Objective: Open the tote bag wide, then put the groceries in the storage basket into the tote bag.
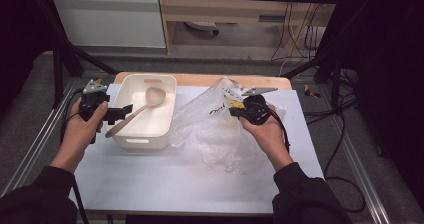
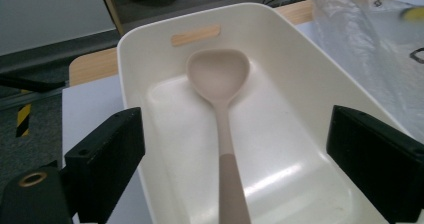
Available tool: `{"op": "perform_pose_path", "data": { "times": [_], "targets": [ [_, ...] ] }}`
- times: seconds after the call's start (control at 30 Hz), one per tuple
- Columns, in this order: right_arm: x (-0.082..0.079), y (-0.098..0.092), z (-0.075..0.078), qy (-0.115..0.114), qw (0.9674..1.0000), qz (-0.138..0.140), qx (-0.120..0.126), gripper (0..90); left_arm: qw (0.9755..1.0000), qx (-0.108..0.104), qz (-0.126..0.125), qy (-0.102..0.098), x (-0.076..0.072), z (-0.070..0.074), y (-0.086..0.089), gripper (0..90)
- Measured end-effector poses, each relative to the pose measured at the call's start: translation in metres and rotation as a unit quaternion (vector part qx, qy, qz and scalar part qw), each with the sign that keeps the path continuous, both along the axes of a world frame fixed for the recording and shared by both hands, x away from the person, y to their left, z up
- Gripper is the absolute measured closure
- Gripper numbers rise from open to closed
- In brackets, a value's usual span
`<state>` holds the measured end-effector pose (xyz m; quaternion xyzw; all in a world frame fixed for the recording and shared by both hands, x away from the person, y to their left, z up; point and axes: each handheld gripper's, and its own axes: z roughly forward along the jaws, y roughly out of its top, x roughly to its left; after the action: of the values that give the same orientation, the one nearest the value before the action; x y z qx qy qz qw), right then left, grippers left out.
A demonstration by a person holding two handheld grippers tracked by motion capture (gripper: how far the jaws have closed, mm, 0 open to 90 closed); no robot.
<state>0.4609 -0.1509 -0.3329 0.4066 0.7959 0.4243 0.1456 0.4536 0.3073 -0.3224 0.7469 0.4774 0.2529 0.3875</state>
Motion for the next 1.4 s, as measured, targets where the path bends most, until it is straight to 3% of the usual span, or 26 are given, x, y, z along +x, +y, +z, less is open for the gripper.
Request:
{"op": "perform_pose_path", "data": {
  "times": [0.1, 0.37, 0.63, 0.87, 1.07, 1.17, 1.3, 1.4],
  "targets": [
    [0.0, 0.0, -0.001, 0.001, 1.0, 0.001, -0.001, 90.0, 0.9999, -0.013, 0.004, 0.005, 0.003, -0.003, 0.004, 9.1],
    [-0.001, 0.0, -0.002, 0.001, 1.0, 0.005, -0.004, 90.0, 0.9998, -0.015, 0.012, 0.008, 0.003, -0.006, 0.01, 9.5],
    [0.001, 0.006, -0.008, 0.008, 0.9999, 0.008, -0.008, 90.0, 0.9997, -0.017, -0.018, 0.006, -0.004, -0.004, 0.003, 9.2],
    [0.0, 0.009, -0.012, 0.012, 0.9998, 0.012, -0.008, 90.0, 0.9995, -0.008, -0.025, 0.016, -0.001, -0.01, 0.004, 10.7],
    [0.002, 0.009, -0.015, 0.013, 0.9998, 0.013, -0.008, 90.0, 0.9992, -0.013, -0.024, 0.028, 0.004, -0.017, 0.001, 18.1],
    [0.002, 0.008, -0.015, 0.015, 0.9998, 0.011, -0.008, 90.0, 0.999, 0.001, -0.025, 0.036, 0.005, -0.019, -0.004, 24.1],
    [0.001, 0.008, -0.015, 0.015, 0.9998, 0.011, -0.007, 90.0, 0.9983, -0.002, -0.034, 0.048, 0.003, -0.022, -0.01, 37.5],
    [0.0, 0.007, -0.015, 0.015, 0.9998, 0.011, -0.007, 90.0, 0.9978, 0.0, -0.035, 0.056, 0.003, -0.024, -0.012, 39.0]
  ]
}}
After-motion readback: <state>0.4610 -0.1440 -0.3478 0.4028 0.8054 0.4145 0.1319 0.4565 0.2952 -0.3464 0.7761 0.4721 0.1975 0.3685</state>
